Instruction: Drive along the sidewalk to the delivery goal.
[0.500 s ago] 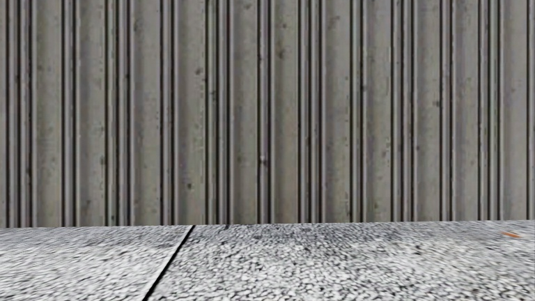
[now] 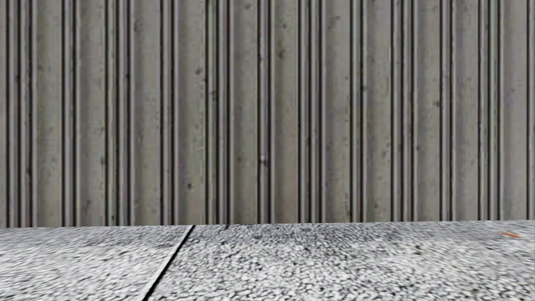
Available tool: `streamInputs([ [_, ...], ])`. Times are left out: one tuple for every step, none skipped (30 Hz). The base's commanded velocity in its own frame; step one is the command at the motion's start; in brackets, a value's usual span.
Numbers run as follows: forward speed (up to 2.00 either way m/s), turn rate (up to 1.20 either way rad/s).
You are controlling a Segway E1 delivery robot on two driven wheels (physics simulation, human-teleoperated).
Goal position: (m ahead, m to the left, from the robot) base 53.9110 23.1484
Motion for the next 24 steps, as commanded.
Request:
streamInputs([
  [0.0, 0.0],
  [0.0, 0.0],
  [0.0, 0.0],
  [0.0, 0.0],
  [0.0, 0.0],
  [0.0, 0.0],
  [0.0, 0.0],
  [0.0, 0.0],
  [0.0, 0.0],
  [0.0, 0.0],
  [0.0, 0.0],
  [0.0, 0.0],
  [0.0, 0.0],
  [0.0, 0.0],
  [0.0, 0.0],
  [0.0, 0.11],
  [0.07, 0.22],
  [0.25, 0.35],
  [0.37, 0.41],
  [0.5, 0.44],
  [0.5, 0.44],
  [0.71, 0.44],
  [0.84, 0.45],
  [0.92, 0.45],
])
